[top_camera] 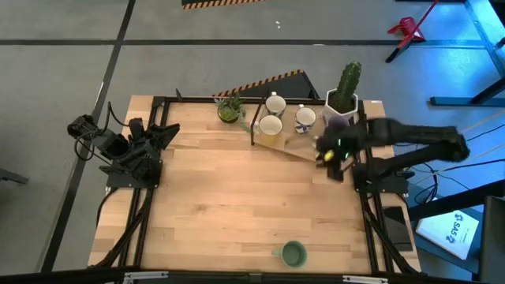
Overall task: Place coffee mugs
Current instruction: Put the green mug on the shelf
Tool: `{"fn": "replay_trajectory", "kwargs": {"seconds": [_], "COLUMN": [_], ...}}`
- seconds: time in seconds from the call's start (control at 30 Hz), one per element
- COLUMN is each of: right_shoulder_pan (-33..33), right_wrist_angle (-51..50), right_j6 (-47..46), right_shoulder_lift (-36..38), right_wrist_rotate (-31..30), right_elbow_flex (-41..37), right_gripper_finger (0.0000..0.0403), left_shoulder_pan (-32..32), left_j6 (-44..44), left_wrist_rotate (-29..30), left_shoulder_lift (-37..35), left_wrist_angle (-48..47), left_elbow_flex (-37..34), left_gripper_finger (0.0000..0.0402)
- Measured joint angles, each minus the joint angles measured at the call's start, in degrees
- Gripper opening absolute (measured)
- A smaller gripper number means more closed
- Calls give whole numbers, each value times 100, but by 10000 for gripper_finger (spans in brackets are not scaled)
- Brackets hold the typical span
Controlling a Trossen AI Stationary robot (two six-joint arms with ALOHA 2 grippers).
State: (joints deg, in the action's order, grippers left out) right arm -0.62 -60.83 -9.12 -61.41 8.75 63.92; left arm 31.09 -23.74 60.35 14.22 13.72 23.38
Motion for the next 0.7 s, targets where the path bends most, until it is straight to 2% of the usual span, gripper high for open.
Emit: {"fn": "replay_trajectory", "kwargs": {"seconds": [0.17, 0.27, 0.5, 0.7], "right_shoulder_pan": [1898, 2666, 3609, 3930], "right_wrist_angle": [1174, 1746, 2796, 3257], "right_j6": [-973, -1341, -1786, -2108], "right_shoulder_lift": [-457, -935, -2175, -2631], "right_wrist_rotate": [-1269, -1627, -1123, -918], "right_elbow_flex": [-4, -4, -6, -6], "right_gripper_finger": [95, 95, 95, 95], "left_shoulder_pan": [0, 0, 0, 0], "left_j6": [-3, -3, 2, 13], "left_wrist_rotate": [-35, -151, -152, -154], "left_shoulder_lift": [-1, 2, 2, -1], "left_wrist_angle": [0, 0, -9, -20], "left_elbow_flex": [0, 0, 0, 0], "left_gripper_finger": [142, 142, 142, 142]}}
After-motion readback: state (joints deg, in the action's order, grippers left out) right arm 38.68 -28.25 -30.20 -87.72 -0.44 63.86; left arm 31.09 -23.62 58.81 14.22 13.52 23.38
